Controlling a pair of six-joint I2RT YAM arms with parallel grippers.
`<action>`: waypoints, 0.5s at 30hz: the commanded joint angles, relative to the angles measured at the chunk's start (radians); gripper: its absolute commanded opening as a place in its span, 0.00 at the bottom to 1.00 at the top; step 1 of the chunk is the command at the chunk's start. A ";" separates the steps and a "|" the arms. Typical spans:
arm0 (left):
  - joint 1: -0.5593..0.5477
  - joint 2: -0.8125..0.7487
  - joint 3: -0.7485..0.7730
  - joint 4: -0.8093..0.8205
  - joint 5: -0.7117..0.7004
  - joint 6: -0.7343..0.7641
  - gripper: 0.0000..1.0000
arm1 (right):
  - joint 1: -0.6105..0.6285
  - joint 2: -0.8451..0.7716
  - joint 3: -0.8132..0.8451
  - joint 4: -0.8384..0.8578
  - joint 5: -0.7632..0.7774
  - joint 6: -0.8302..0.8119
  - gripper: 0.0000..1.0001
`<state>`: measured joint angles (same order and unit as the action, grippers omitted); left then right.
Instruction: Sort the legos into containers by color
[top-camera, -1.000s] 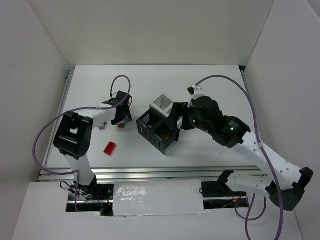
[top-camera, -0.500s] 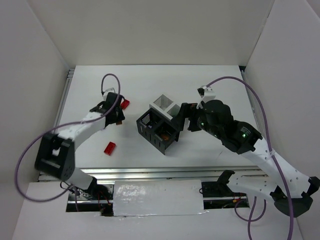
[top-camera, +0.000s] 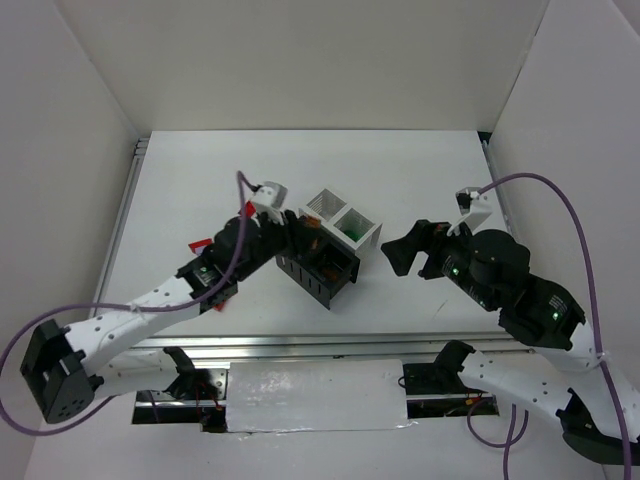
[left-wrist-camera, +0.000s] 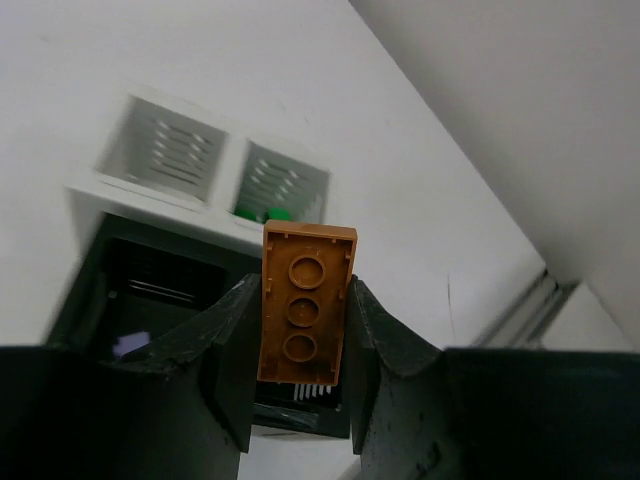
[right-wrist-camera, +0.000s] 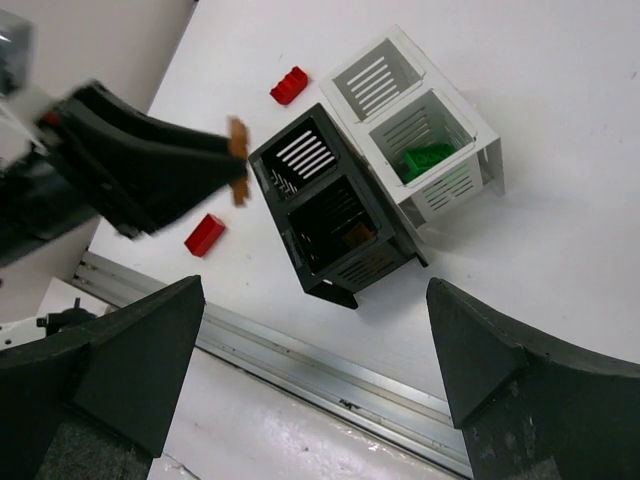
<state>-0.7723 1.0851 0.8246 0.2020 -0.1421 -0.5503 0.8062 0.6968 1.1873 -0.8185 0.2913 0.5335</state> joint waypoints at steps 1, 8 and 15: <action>-0.082 0.103 0.039 0.137 0.067 0.079 0.00 | -0.004 -0.028 0.026 -0.039 0.031 -0.003 1.00; -0.139 0.217 0.062 0.186 0.003 0.105 0.04 | -0.004 -0.056 0.000 -0.061 0.026 -0.004 0.99; -0.139 0.269 0.048 0.205 -0.030 0.095 0.33 | -0.004 -0.062 -0.009 -0.048 0.022 -0.015 1.00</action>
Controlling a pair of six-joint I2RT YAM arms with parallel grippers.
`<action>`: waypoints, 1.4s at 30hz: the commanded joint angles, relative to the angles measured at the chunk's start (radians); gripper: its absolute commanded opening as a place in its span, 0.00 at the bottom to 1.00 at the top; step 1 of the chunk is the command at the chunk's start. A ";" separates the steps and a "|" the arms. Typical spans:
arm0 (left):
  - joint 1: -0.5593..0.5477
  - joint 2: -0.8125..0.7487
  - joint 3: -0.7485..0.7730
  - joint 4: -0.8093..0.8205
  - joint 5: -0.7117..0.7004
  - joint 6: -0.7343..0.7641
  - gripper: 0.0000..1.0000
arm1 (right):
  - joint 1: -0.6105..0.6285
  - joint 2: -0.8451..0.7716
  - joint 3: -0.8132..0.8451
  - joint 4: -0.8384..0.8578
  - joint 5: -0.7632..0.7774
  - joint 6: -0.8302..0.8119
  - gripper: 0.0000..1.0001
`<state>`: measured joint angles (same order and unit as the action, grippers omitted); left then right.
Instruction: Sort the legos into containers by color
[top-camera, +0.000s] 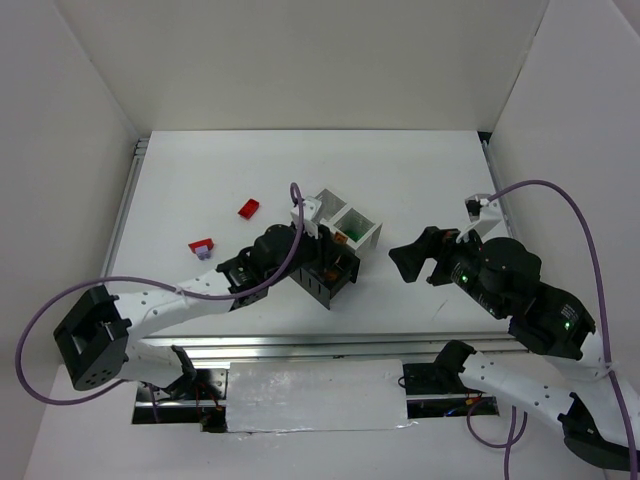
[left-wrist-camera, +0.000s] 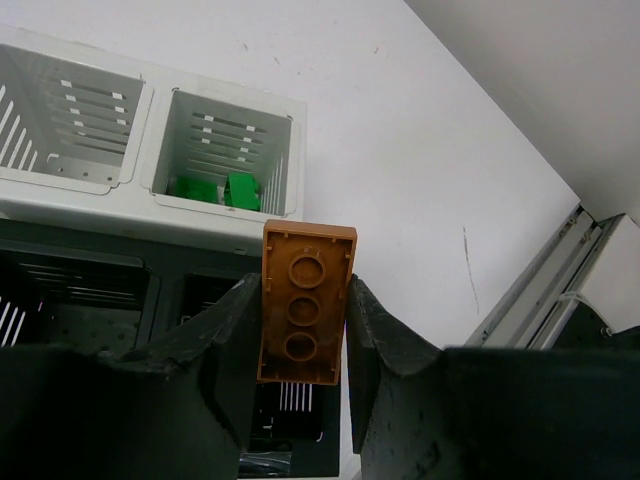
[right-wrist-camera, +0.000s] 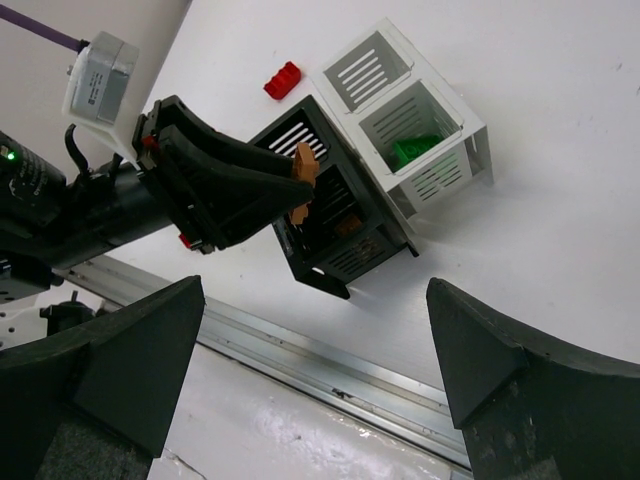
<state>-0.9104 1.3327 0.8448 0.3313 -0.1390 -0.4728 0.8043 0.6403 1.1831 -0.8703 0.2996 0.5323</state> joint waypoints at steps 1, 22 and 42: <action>-0.001 0.026 0.028 0.075 -0.034 0.020 0.34 | -0.002 -0.004 -0.005 0.005 0.012 -0.015 0.99; 0.010 -0.229 0.043 -0.537 -0.763 -0.373 1.00 | -0.004 0.030 -0.008 0.005 0.006 -0.031 1.00; 0.364 -0.192 -0.217 -1.120 -0.565 -0.973 0.99 | -0.005 0.084 -0.063 0.086 -0.112 -0.068 1.00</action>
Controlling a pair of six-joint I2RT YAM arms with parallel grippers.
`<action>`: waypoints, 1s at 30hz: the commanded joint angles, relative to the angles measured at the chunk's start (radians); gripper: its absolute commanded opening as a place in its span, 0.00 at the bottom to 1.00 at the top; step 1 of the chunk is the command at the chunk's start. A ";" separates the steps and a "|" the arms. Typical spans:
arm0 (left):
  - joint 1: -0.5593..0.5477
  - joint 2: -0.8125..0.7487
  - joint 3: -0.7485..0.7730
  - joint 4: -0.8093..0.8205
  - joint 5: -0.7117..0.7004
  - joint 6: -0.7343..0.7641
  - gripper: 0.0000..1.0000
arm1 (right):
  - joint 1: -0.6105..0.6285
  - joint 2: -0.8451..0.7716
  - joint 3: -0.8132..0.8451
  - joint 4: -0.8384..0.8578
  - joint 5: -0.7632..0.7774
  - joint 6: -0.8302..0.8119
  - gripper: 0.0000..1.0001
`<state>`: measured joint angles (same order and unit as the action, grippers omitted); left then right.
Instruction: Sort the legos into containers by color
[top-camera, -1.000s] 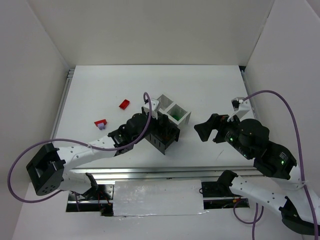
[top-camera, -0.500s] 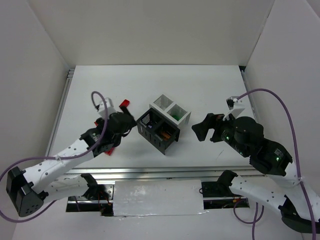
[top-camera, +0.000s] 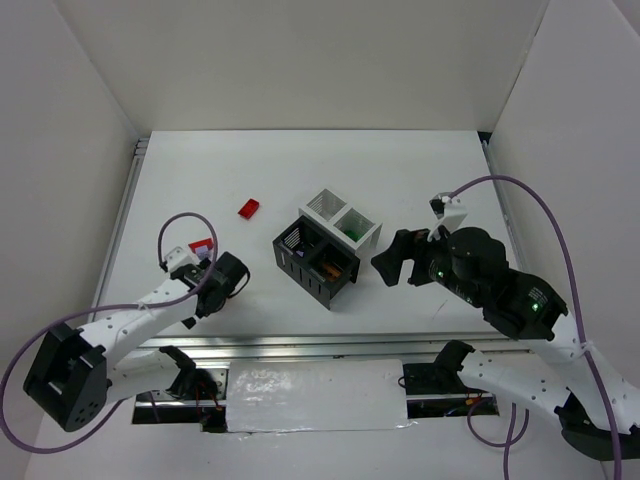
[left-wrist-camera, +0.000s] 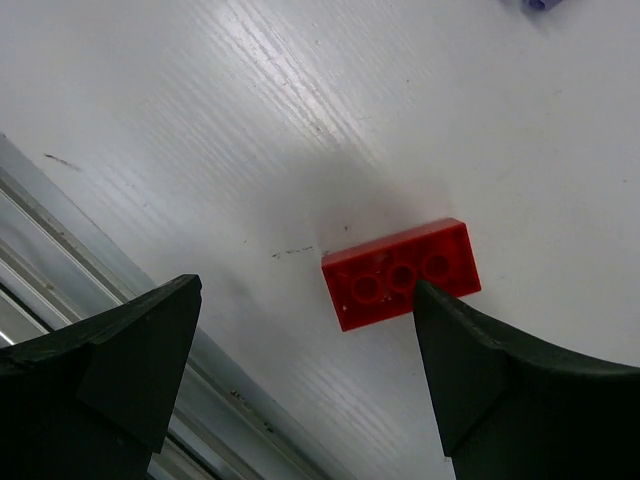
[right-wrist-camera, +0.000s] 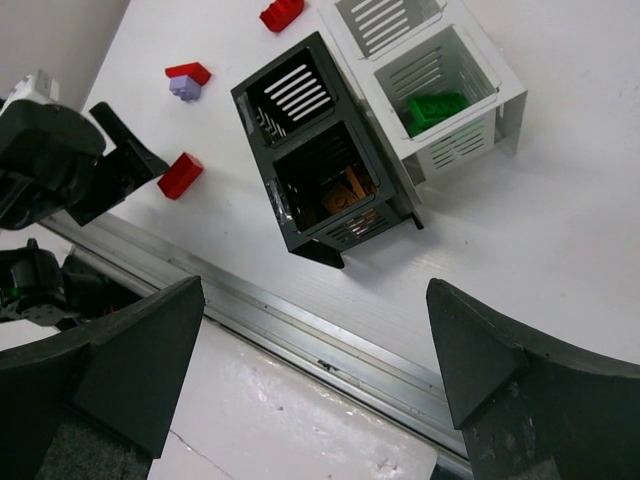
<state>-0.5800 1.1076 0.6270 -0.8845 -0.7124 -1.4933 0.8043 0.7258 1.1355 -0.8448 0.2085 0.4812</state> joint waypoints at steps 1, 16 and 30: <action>0.043 0.044 -0.007 0.113 0.010 0.060 1.00 | -0.002 -0.003 -0.026 0.070 -0.026 -0.016 1.00; 0.101 -0.006 -0.073 0.331 0.097 0.171 1.00 | -0.005 0.012 -0.054 0.090 -0.037 -0.024 1.00; 0.103 -0.089 -0.168 0.680 0.281 0.576 1.00 | -0.005 0.004 -0.074 0.085 -0.035 -0.026 1.00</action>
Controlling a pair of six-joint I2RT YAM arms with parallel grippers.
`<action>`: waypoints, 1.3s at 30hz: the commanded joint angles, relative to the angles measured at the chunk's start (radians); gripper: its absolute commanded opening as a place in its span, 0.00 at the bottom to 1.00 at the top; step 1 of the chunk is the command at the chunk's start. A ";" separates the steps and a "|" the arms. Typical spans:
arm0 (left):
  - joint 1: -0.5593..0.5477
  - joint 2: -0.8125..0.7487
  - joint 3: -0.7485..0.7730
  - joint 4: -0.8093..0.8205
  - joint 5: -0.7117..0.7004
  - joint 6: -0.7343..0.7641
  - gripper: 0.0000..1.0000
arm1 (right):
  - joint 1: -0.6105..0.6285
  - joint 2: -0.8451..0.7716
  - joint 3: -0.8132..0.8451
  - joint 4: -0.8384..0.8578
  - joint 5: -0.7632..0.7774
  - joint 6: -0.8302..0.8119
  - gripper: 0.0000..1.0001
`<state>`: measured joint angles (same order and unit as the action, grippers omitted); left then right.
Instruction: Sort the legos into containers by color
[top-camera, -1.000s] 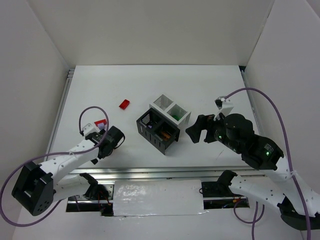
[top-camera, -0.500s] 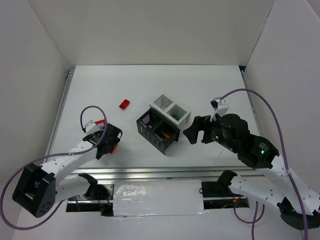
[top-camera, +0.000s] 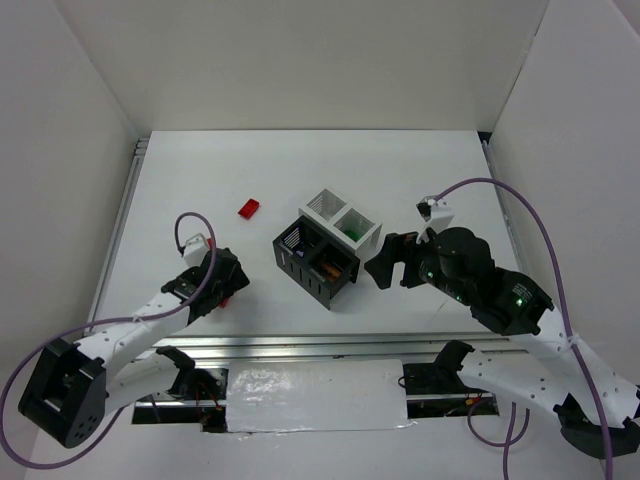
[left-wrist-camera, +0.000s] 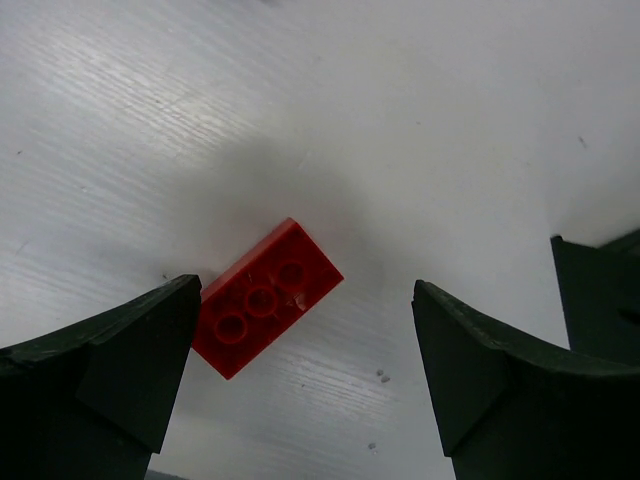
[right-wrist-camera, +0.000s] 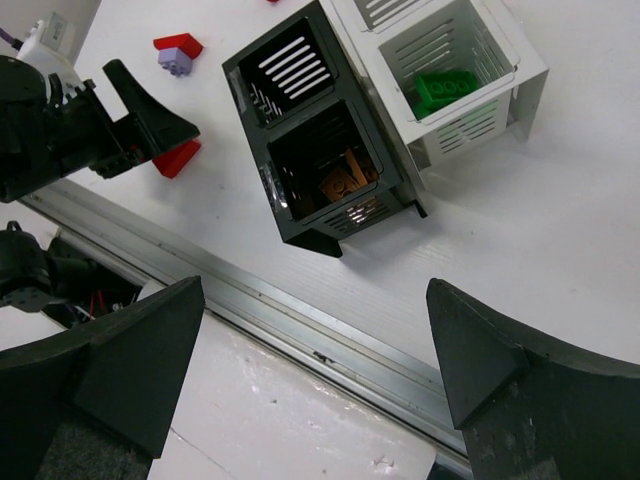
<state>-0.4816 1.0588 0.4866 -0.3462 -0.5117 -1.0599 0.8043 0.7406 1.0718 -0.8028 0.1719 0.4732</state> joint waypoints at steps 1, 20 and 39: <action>0.005 -0.049 -0.029 0.139 0.094 0.147 1.00 | -0.004 -0.010 -0.012 0.047 -0.002 -0.018 1.00; 0.005 0.222 0.069 0.107 0.176 0.150 0.92 | -0.004 -0.030 -0.036 0.057 -0.018 -0.030 1.00; 0.003 0.126 0.081 0.150 0.171 0.161 0.00 | -0.005 -0.033 -0.052 0.119 0.037 0.005 1.00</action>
<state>-0.4808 1.2385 0.5579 -0.2405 -0.3546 -0.9173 0.8043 0.7219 1.0355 -0.7643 0.1738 0.4603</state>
